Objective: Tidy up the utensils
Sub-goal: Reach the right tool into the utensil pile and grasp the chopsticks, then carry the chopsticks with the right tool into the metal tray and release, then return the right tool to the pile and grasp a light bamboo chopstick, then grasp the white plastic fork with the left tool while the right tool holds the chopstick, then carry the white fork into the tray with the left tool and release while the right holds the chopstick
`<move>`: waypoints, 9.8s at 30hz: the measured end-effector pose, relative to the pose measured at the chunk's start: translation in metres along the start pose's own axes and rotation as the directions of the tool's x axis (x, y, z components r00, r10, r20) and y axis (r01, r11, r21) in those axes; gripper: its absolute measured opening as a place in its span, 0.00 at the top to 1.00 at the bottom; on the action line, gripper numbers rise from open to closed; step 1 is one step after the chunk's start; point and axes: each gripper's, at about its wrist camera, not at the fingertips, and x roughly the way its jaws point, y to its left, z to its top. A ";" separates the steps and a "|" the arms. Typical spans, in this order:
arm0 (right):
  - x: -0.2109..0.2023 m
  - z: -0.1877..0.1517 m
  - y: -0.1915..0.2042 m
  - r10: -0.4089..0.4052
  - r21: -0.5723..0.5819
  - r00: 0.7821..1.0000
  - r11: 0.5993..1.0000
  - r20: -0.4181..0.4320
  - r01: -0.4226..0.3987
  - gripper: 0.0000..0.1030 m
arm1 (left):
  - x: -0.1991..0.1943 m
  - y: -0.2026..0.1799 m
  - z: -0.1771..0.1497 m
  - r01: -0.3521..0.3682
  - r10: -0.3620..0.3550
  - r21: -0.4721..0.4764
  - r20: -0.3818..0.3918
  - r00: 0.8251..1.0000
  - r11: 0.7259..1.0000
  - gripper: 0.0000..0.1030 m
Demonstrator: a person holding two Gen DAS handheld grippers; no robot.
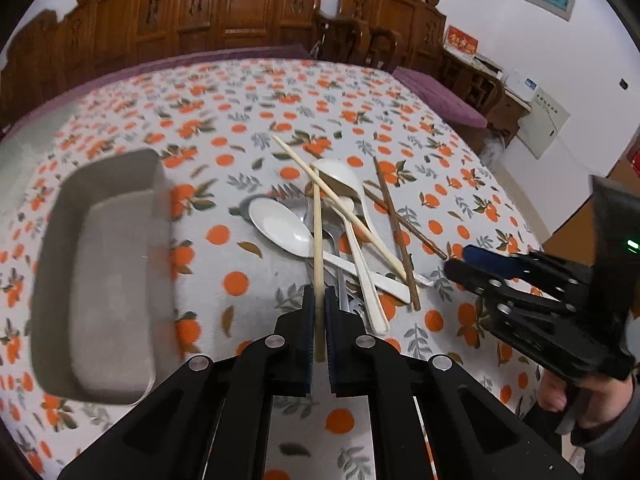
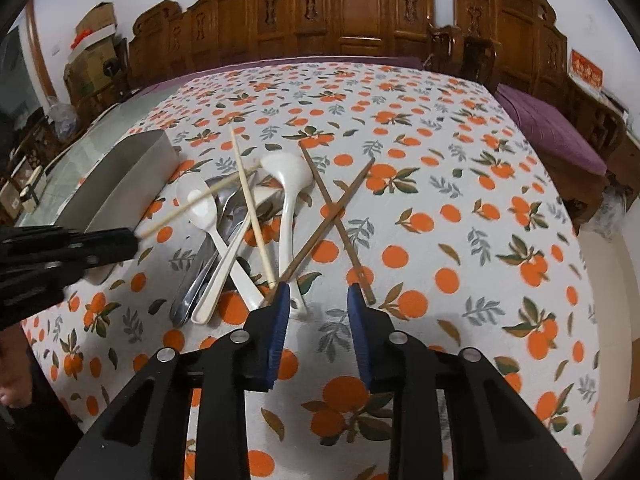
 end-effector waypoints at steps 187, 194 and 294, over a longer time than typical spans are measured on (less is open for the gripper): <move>-0.003 0.044 0.012 0.127 -0.076 0.987 0.988 -0.100 -0.135 0.94 | 0.002 0.023 0.004 -0.046 0.046 -0.036 -0.007 0.999 0.998 0.10; -0.016 0.026 -0.008 0.121 -0.047 0.989 0.991 -0.087 -0.125 0.94 | 0.032 0.008 0.014 -0.047 0.045 -0.041 -0.053 0.998 0.998 0.10; -0.028 0.046 0.121 0.211 -0.097 0.974 0.971 -0.078 -0.218 0.94 | -0.011 0.155 0.023 -0.107 0.101 -0.086 -0.074 0.992 0.991 0.94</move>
